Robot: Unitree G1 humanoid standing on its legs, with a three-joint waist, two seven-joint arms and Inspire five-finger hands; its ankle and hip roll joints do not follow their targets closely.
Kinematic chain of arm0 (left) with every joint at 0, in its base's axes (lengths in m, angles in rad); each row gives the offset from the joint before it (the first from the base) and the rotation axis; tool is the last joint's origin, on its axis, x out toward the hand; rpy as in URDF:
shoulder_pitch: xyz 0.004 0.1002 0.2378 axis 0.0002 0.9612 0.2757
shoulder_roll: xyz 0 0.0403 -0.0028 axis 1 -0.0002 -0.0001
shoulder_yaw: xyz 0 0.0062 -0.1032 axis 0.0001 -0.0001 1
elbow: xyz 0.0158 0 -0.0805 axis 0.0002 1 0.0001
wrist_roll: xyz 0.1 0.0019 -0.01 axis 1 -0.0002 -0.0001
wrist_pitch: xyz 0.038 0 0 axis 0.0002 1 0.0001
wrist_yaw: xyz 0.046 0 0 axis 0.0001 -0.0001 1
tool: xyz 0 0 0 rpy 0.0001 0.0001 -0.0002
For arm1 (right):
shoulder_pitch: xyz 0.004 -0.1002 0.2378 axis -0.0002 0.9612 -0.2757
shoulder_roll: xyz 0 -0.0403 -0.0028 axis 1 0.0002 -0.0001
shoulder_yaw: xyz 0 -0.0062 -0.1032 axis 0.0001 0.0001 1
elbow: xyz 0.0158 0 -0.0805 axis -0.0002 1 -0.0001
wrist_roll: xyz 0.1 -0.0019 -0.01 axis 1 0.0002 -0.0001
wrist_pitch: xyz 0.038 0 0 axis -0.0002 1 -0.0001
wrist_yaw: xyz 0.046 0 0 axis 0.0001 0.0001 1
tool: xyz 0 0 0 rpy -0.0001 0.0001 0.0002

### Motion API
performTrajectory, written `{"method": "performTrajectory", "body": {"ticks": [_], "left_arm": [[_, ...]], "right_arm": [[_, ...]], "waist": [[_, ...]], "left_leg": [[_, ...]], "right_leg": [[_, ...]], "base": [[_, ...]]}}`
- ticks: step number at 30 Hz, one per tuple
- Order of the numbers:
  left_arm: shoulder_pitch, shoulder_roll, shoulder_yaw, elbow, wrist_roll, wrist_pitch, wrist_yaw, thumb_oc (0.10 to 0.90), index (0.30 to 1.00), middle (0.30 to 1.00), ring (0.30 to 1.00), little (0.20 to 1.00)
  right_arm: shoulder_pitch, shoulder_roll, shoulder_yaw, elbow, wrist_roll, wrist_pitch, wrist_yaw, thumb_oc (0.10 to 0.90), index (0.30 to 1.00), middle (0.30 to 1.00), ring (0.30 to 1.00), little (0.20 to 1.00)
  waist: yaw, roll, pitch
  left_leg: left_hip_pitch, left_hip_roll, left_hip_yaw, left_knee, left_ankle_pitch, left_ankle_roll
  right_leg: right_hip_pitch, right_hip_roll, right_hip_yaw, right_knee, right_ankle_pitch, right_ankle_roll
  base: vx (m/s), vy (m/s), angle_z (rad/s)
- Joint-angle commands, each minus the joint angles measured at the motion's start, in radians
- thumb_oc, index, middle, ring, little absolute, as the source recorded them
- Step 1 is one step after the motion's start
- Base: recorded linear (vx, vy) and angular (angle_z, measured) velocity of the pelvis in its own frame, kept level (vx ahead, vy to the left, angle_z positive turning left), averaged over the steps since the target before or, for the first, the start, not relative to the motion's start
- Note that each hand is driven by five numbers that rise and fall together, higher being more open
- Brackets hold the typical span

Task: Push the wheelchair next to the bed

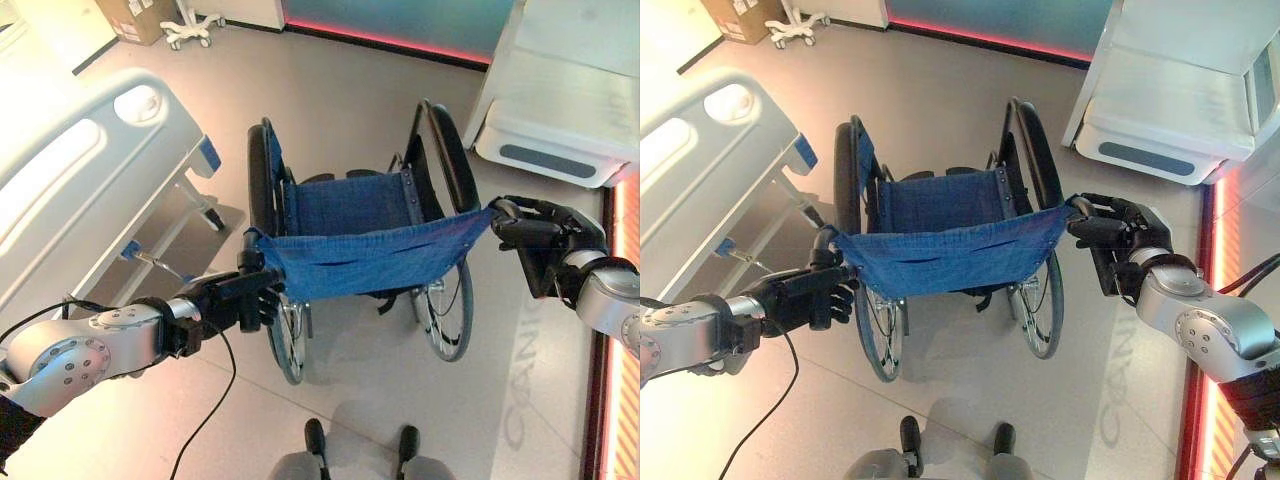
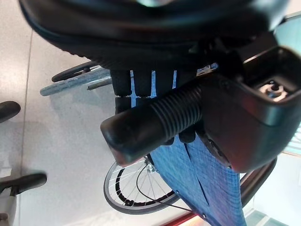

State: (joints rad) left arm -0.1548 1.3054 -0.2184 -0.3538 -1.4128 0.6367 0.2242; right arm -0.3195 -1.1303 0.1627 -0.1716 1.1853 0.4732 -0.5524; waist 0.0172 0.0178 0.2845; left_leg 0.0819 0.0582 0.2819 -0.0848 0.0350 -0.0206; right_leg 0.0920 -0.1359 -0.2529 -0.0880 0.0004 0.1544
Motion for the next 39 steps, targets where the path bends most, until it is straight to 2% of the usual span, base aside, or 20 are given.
{"method": "performTrajectory", "body": {"ticks": [1, 2, 3, 5, 7, 8, 10, 12, 15, 17, 22, 23, 25, 27, 28, 31, 32, 36, 38, 39], "left_arm": [[-0.031, -0.040, 0.225, 0.067, -0.006, -0.139, 0.080, 0.400, 0.300, 0.300, 0.300, 0.300], [-0.024, -0.046, 0.236, 0.079, -0.010, -0.145, 0.083, 0.400, 0.300, 0.300, 0.300, 0.300], [-0.021, -0.049, 0.242, 0.084, -0.007, -0.146, 0.078, 0.400, 0.300, 0.300, 0.300, 0.300], [-0.006, -0.075, 0.267, 0.108, 0.029, -0.148, 0.064, 0.400, 0.300, 0.300, 0.300, 0.300], [0.005, -0.091, 0.286, 0.115, 0.039, -0.137, 0.059, 0.400, 0.300, 0.300, 0.300, 0.300], [0.035, -0.102, 0.319, 0.117, 0.043, -0.124, 0.063, 0.400, 0.300, 0.300, 0.300, 0.300], [0.085, -0.110, 0.365, 0.118, 0.051, -0.117, 0.059, 0.400, 0.300, 0.300, 0.300, 0.300], [0.120, -0.122, 0.385, 0.126, 0.052, -0.119, 0.058, 0.400, 0.300, 0.300, 0.300, 0.300], [0.174, -0.135, 0.398, 0.148, 0.058, -0.141, 0.057, 0.400, 0.300, 0.300, 0.300, 0.300], [0.199, -0.140, 0.412, 0.147, 0.060, -0.149, 0.061, 0.400, 0.300, 0.300, 0.300, 0.300], [0.218, -0.146, 0.426, 0.189, 0.091, -0.166, 0.031, 0.400, 0.300, 0.300, 0.300, 0.300], [0.205, -0.147, 0.415, 0.197, 0.114, -0.164, 0.020, 0.400, 0.300, 0.300, 0.300, 0.300], [0.188, -0.142, 0.404, 0.198, 0.115, -0.162, 0.017, 0.400, 0.300, 0.300, 0.300, 0.300], [0.167, -0.136, 0.398, 0.196, 0.119, -0.148, 0.009, 0.400, 0.300, 0.300, 0.300, 0.300], [0.163, -0.134, 0.405, 0.195, 0.126, -0.135, -0.004, 0.400, 0.300, 0.300, 0.300, 0.300], [0.159, -0.124, 0.422, 0.178, 0.116, -0.114, 0.000, 0.400, 0.300, 0.300, 0.300, 0.300], [0.156, -0.125, 0.423, 0.180, 0.116, -0.114, 0.001, 0.400, 0.300, 0.300, 0.300, 0.300], [0.146, -0.133, 0.418, 0.180, 0.116, -0.117, -0.013, 0.400, 0.300, 0.300, 0.300, 0.300], [0.139, -0.144, 0.428, 0.189, 0.134, -0.137, -0.027, 0.400, 0.300, 0.300, 0.300, 0.300], [0.132, -0.145, 0.426, 0.199, 0.132, -0.150, -0.027, 0.400, 0.300, 0.300, 0.300, 0.300]], "right_arm": [[-0.004, -0.077, 0.063, -0.059, 0.021, 0.002, 0.082, 0.400, 0.300, 0.300, 0.300, 0.300], [-0.019, -0.082, 0.073, -0.052, 0.024, 0.000, 0.088, 0.400, 0.300, 0.300, 0.300, 0.300], [-0.023, -0.082, 0.076, -0.049, 0.024, -0.001, 0.092, 0.400, 0.300, 0.300, 0.300, 0.300], [-0.036, -0.074, 0.091, -0.044, 0.014, -0.003, 0.105, 0.400, 0.300, 0.300, 0.300, 0.300], [-0.037, -0.067, 0.094, -0.045, 0.007, 0.004, 0.117, 0.400, 0.300, 0.300, 0.300, 0.300], [-0.032, -0.056, 0.098, -0.050, -0.009, 0.010, 0.138, 0.400, 0.300, 0.300, 0.300, 0.300], [-0.034, -0.056, 0.103, -0.058, -0.007, 0.013, 0.151, 0.400, 0.300, 0.300, 0.300, 0.300], [-0.032, -0.059, 0.109, -0.055, 0.005, 0.007, 0.165, 0.400, 0.300, 0.300, 0.300, 0.300], [-0.014, -0.064, 0.114, -0.050, -0.005, -0.004, 0.230, 0.400, 0.300, 0.300, 0.300, 0.300], [-0.006, -0.073, 0.108, -0.067, 0.002, 0.000, 0.240, 0.400, 0.300, 0.300, 0.300, 0.300], [0.002, -0.091, 0.089, -0.091, 0.042, 0.009, 0.240, 0.400, 0.300, 0.300, 0.300, 0.300], [0.020, -0.090, 0.063, -0.094, 0.059, 0.015, 0.231, 0.400, 0.300, 0.300, 0.300, 0.300], [0.027, -0.088, 0.049, -0.101, 0.076, 0.019, 0.215, 0.400, 0.300, 0.300, 0.300, 0.300], [0.033, -0.077, 0.039, -0.112, 0.093, 0.024, 0.193, 0.400, 0.300, 0.300, 0.300, 0.300], [0.040, -0.069, 0.032, -0.123, 0.098, 0.027, 0.180, 0.400, 0.300, 0.300, 0.300, 0.300], [0.037, -0.061, 0.028, -0.153, 0.112, 0.036, 0.150, 0.400, 0.300, 0.300, 0.300, 0.300], [0.027, -0.053, 0.041, -0.147, 0.102, 0.032, 0.151, 0.400, 0.300, 0.300, 0.300, 0.300], [-0.011, -0.030, 0.065, -0.127, 0.060, 0.028, 0.162, 0.400, 0.300, 0.300, 0.300, 0.300], [-0.056, -0.030, 0.078, -0.100, 0.046, 0.016, 0.180, 0.400, 0.300, 0.300, 0.300, 0.300], [-0.069, -0.036, 0.081, -0.085, 0.038, 0.003, 0.196, 0.400, 0.300, 0.300, 0.300, 0.300]], "waist": [[-0.037, -0.024, -0.017], [-0.033, -0.035, -0.010], [-0.031, -0.037, -0.007], [-0.013, -0.054, 0.027], [-0.006, -0.059, 0.040], [0.015, -0.055, 0.049], [0.036, -0.046, 0.050], [0.054, -0.027, 0.046], [0.089, 0.002, 0.044], [0.100, 0.003, 0.044], [0.105, -0.009, 0.018], [0.108, -0.019, -0.002], [0.110, -0.025, -0.013], [0.112, -0.032, -0.022], [0.110, -0.037, -0.026], [0.106, -0.024, -0.045], [0.104, -0.024, -0.047], [0.102, -0.032, -0.045], [0.112, -0.034, -0.020], [0.108, -0.039, -0.001]], "left_leg": [[-0.026, 0.082, 0.005, 0.185, -0.014, -0.075], [-0.062, 0.100, -0.004, 0.304, -0.002, -0.078], [-0.079, 0.107, -0.010, 0.340, 0.012, -0.082], [-0.206, 0.123, -0.060, 0.603, 0.083, -0.091], [-0.252, 0.111, -0.079, 0.665, 0.092, -0.079], [-0.286, 0.049, -0.105, 0.630, 0.074, -0.050], [-0.307, 0.021, -0.103, 0.546, 0.097, -0.047], [-0.321, 0.048, -0.082, 0.390, 0.167, -0.071], [-0.345, 0.043, -0.149, 0.176, 0.278, -0.113], [-0.343, 0.041, -0.180, 0.149, 0.288, -0.117], [-0.316, 0.021, -0.165, 0.175, 0.165, -0.083], [-0.319, -0.004, -0.149, 0.210, 0.108, -0.057], [-0.324, -0.023, -0.145, 0.227, 0.087, -0.042], [-0.316, -0.050, -0.146, 0.243, 0.064, -0.016], [-0.291, -0.067, -0.143, 0.236, 0.054, 0.002], [-0.239, -0.077, -0.119, 0.215, 0.027, 0.034], [-0.231, -0.080, -0.111, 0.215, 0.018, 0.039], [-0.220, -0.114, -0.120, 0.231, -0.006, 0.043], [-0.236, -0.113, -0.135, 0.278, -0.029, 0.030], [-0.238, -0.119, -0.148, 0.297, -0.038, 0.022]], "right_leg": [[-0.031, 0.064, -0.049, 0.071, 0.019, -0.078], [-0.038, 0.065, -0.051, 0.091, 0.015, -0.093], [-0.039, 0.067, -0.052, 0.098, 0.014, -0.098], [-0.033, 0.084, -0.040, 0.132, 0.000, -0.133], [-0.023, 0.091, -0.022, 0.146, -0.007, -0.143], [-0.010, 0.100, 0.018, 0.170, -0.026, -0.140], [0.009, 0.120, 0.050, 0.180, -0.045, -0.134], [0.046, 0.148, 0.049, 0.168, -0.060, -0.131], [0.126, 0.178, 0.088, 0.138, -0.088, -0.121], [0.152, 0.180, 0.107, 0.133, -0.103, -0.119], [0.180, 0.150, 0.124, 0.149, -0.151, -0.098], [0.193, 0.132, 0.118, 0.183, -0.182, -0.085], [0.189, 0.125, 0.113, 0.221, -0.198, -0.078], [0.153, 0.110, 0.096, 0.341, -0.169, -0.055], [0.114, 0.094, 0.084, 0.443, -0.121, -0.032], [0.012, 0.078, 0.058, 0.669, -0.032, 0.004], [-0.012, 0.072, 0.055, 0.689, -0.029, 0.004], [-0.044, 0.081, 0.019, 0.543, -0.071, -0.033], [-0.056, 0.070, -0.011, 0.364, -0.113, -0.073], [-0.069, 0.063, -0.001, 0.292, -0.091, -0.074]], "base": [[0.01, -0.196, -0.02], [0.01, -0.201, -0.02], [0.03, -0.255, -0.06], [0.05, -0.227, -0.13], [0.13, -0.041, -0.25], [0.20, 0.065, -0.25], [0.23, 0.069, -0.38], [0.33, 0.125, -0.46], [0.41, 0.192, -0.27], [0.24, 0.128, -0.58], [0.27, 0.206, -0.87], [0.28, 0.221, -0.34], [0.29, 0.232, 0.03], [0.29, 0.258, 0.08], [0.18, 0.206, -0.04], [0.17, 0.232, 0.09], [0.22, 0.226, 0.24], [0.16, 0.043, -0.01], [0.13, -0.082, -0.22], [0.11, -0.083, -0.35]]}}
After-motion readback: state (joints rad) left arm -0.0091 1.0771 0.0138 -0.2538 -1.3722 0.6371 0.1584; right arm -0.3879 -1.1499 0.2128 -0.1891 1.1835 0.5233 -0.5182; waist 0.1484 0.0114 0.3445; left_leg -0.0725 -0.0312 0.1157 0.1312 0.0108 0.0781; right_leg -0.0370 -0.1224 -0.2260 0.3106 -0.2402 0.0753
